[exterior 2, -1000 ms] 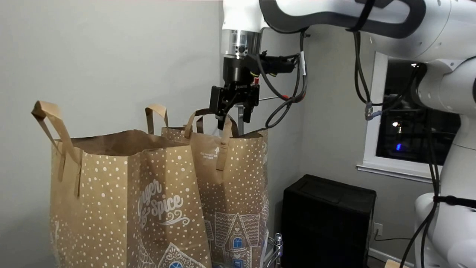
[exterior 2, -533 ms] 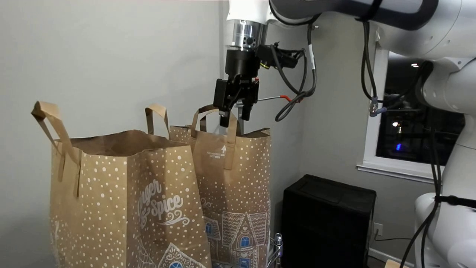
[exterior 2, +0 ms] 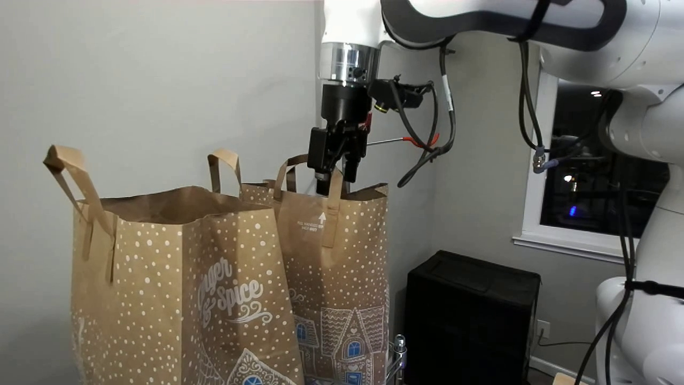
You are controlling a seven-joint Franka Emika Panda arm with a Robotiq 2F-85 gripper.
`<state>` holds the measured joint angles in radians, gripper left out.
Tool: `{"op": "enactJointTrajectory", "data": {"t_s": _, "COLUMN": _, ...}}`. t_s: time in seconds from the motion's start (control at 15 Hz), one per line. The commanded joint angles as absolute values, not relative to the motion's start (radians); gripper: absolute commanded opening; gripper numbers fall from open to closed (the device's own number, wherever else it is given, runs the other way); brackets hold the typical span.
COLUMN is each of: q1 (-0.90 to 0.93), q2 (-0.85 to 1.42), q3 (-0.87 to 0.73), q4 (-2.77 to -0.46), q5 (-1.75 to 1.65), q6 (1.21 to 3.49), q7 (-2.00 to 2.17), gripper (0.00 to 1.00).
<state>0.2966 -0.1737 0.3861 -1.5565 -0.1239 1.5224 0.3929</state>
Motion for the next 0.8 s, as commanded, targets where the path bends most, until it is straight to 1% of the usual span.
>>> {"op": "enactJointTrajectory", "data": {"t_s": 0.0, "q1": 0.304, "q2": -0.218, "q3": 0.387, "q4": -1.617, "q5": -0.112, "q6": 1.568, "q7": 0.346, "gripper": 1.00}}
{"op": "enactJointTrajectory", "data": {"t_s": 0.73, "q1": 0.319, "q2": -0.388, "q3": 0.456, "q4": -1.715, "q5": -0.214, "q6": 1.699, "q7": 0.356, "gripper": 1.00}}
